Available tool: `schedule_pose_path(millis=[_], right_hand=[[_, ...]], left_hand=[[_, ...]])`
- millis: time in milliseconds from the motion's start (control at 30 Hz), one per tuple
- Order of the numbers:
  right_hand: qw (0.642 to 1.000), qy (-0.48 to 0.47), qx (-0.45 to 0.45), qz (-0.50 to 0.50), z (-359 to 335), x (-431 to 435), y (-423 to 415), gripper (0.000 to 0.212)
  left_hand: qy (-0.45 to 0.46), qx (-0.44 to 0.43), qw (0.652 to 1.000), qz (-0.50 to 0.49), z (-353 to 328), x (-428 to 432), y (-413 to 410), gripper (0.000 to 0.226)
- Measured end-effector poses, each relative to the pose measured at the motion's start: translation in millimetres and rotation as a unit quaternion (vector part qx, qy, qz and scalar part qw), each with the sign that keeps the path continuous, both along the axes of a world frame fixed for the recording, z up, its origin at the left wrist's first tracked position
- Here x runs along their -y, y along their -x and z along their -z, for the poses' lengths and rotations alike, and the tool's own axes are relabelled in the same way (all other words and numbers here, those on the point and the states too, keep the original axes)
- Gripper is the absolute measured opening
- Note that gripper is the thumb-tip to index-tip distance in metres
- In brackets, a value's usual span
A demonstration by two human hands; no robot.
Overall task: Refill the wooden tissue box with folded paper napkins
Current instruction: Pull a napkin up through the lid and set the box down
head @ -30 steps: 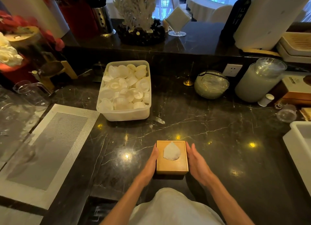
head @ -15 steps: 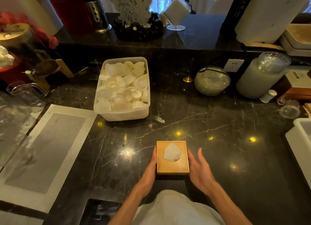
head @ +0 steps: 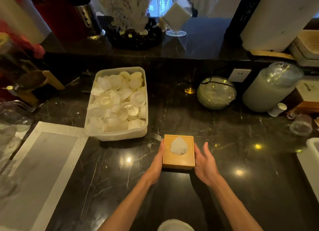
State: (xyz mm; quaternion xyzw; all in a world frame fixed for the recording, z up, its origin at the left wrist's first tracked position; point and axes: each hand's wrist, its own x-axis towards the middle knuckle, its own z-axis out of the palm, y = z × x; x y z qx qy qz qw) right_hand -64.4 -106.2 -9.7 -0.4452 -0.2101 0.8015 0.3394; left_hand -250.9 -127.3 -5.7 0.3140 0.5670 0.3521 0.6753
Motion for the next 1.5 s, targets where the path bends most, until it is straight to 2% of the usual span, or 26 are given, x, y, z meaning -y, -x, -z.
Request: schedule_pose_path(millis=[67, 200, 367, 500, 700, 800, 900, 967, 1033, 1067, 1133, 1167, 1200, 1233, 1300, 1500], right_hand=[[1.000, -0.010, 0.005, 0.008, -3, -27, 0, 0.084], [0.999, -0.014, -0.002, 0.035, -11, -79, 0, 0.080], [0.998, -0.005, -0.025, 0.051, -20, -127, 2, 0.079], [0.998, -0.001, -0.019, 0.057, -14, -144, 2, 0.079], [0.999, -0.011, -0.009, 0.045, 0, -149, 3, 0.079], [0.998, -0.020, 0.042, 0.036, -6, -147, 3, 0.077], [0.985, -0.067, 0.160, 0.026, -17, -135, 2, 0.072], [0.956, -0.134, 0.259, 0.007, -21, -119, 2, 0.070], [0.898, -0.218, 0.376, -0.066, -21, -99, 1, 0.069], [0.852, -0.256, 0.441, -0.116, -19, -88, 0, 0.065], [0.739, -0.305, 0.564, -0.204, -12, -71, -2, 0.065], [0.691, -0.317, 0.607, -0.232, -9, -64, -2, 0.069], [0.658, -0.321, 0.634, -0.248, -7, -60, -1, 0.072], [0.639, -0.320, 0.651, -0.256, -5, -57, 1, 0.074], [0.624, -0.318, 0.667, -0.255, -2, -54, 4, 0.075], [0.629, -0.325, 0.660, -0.251, 7, -65, 5, 0.067]], left_hand=[[0.001, -0.005, 1.000, 0.009, -6, -29, 0, 0.039], [-0.015, -0.019, 0.999, 0.036, -14, -87, -2, 0.062], [-0.023, -0.014, 1.000, 0.015, -11, -141, -5, 0.060], [-0.021, -0.020, 0.999, 0.024, 3, -159, -4, 0.060], [-0.006, -0.028, 0.999, 0.038, 9, -158, -4, 0.091], [-0.020, -0.053, 0.997, 0.061, 0, -157, -5, 0.092], [-0.056, -0.166, 0.980, 0.097, -8, -149, -8, 0.076], [-0.129, -0.233, 0.954, 0.136, -5, -126, -4, 0.073], [-0.167, -0.324, 0.910, 0.199, -1, -100, 3, 0.068], [-0.173, -0.373, 0.882, 0.229, 2, -87, 5, 0.066], [-0.177, -0.444, 0.835, 0.273, 7, -73, 4, 0.064], [-0.171, -0.464, 0.821, 0.286, 7, -70, 2, 0.064], [-0.166, -0.478, 0.812, 0.291, 7, -69, 1, 0.064], [-0.166, -0.494, 0.802, 0.292, 7, -67, -1, 0.064], [-0.171, -0.526, 0.782, 0.287, 8, -66, -2, 0.064], [-0.186, -0.561, 0.764, 0.259, 8, -82, -1, 0.069]])
